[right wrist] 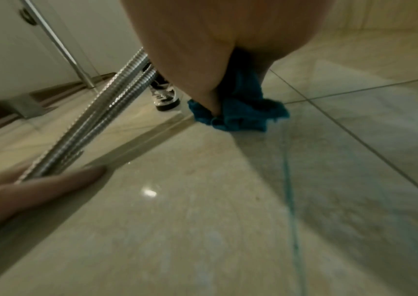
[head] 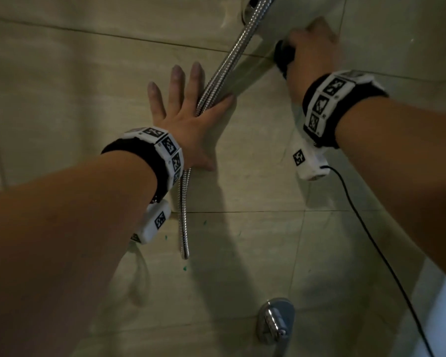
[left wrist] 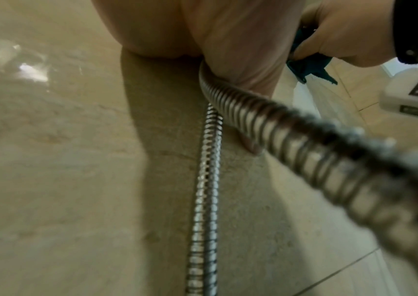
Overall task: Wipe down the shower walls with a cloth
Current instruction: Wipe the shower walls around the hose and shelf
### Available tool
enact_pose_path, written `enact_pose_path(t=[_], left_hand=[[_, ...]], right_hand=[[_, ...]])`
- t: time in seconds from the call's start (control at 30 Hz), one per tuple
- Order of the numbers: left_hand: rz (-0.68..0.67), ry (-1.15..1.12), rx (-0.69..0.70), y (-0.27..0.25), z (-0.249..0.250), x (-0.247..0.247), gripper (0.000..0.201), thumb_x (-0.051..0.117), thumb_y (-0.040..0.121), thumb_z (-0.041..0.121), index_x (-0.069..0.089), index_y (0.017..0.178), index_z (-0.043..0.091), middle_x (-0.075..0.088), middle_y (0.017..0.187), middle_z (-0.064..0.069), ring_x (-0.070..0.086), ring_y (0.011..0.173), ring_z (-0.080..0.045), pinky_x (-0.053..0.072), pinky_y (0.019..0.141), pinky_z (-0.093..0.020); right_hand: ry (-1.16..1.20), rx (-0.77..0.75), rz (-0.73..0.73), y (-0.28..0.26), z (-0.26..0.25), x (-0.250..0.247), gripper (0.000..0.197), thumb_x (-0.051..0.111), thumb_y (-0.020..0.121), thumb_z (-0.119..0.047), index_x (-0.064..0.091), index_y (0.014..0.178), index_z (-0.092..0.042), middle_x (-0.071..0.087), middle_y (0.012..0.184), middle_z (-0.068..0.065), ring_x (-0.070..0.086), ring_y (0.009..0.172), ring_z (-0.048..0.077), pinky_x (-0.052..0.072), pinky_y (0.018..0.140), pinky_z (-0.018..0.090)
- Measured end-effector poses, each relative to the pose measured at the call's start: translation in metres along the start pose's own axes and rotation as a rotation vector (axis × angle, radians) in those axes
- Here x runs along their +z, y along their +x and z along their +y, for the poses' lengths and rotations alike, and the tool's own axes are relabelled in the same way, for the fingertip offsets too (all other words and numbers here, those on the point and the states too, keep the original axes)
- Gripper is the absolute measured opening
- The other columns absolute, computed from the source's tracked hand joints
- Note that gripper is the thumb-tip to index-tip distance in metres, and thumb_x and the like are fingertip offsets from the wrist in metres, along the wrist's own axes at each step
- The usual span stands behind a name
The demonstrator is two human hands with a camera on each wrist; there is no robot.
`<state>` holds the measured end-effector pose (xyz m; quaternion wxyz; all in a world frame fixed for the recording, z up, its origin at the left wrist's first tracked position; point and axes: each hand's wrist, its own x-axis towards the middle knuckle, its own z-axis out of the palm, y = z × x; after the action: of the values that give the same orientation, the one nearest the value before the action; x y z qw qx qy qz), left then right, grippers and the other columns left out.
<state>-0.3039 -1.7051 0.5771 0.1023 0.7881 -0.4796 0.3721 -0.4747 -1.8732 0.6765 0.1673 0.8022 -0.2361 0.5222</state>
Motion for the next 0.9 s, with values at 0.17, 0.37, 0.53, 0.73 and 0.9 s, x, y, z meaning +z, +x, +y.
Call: enact_pose_path(t=[0.17,0.37,0.53,0.73,0.9], left_hand=[[-0.003,-0.005,0.002,-0.001,0.0,-0.001,0.143,0.091,0.054,0.07,-0.013,0.153,0.062,-0.046,0.161,-0.009,-0.042,0.147,-0.042,-0.022,0.114,-0.073],[0.009,-0.006,-0.015,-0.002,0.003,-0.001,0.144,0.092,0.051,0.069,-0.009,0.153,0.063,-0.043,0.162,-0.01,-0.041,0.147,-0.042,-0.02,0.114,-0.073],[0.035,0.003,-0.025,-0.002,0.006,0.002,0.145,0.092,0.047,0.07,-0.008,0.152,0.064,-0.041,0.163,-0.01,-0.039,0.148,-0.043,-0.018,0.114,-0.075],[0.026,0.012,-0.023,-0.003,0.005,0.001,0.143,0.089,0.051,0.073,-0.012,0.152,0.064,-0.045,0.161,-0.01,-0.04,0.147,-0.043,-0.02,0.114,-0.074],[0.014,0.006,0.0,-0.004,0.001,0.001,0.141,0.085,0.055,0.076,-0.017,0.151,0.064,-0.047,0.16,-0.009,-0.042,0.146,-0.043,-0.023,0.113,-0.072]], right_hand=[[0.078,-0.033,0.067,-0.032,0.005,0.019,0.04,0.047,0.1,-0.015,0.059,0.138,-0.013,0.046,0.145,0.015,0.045,0.129,0.034,0.042,0.103,0.039],[0.13,-0.086,0.032,-0.066,-0.009,0.031,0.032,0.056,0.103,-0.031,0.073,0.125,-0.016,0.054,0.139,0.008,0.047,0.128,0.033,0.034,0.105,0.03],[0.188,-0.141,0.024,-0.119,-0.016,0.057,0.025,0.064,0.098,-0.025,0.077,0.118,-0.016,0.062,0.13,0.005,0.052,0.124,0.03,0.038,0.107,0.032],[0.194,-0.182,-0.028,-0.172,-0.016,0.078,0.041,0.066,0.095,-0.017,0.064,0.136,-0.018,0.054,0.142,0.006,0.044,0.136,0.028,0.04,0.112,0.036],[0.135,-0.208,-0.137,-0.185,-0.01,0.087,0.061,0.054,0.103,-0.028,0.032,0.159,-0.019,0.02,0.166,0.008,0.015,0.156,0.026,0.027,0.125,0.045]])
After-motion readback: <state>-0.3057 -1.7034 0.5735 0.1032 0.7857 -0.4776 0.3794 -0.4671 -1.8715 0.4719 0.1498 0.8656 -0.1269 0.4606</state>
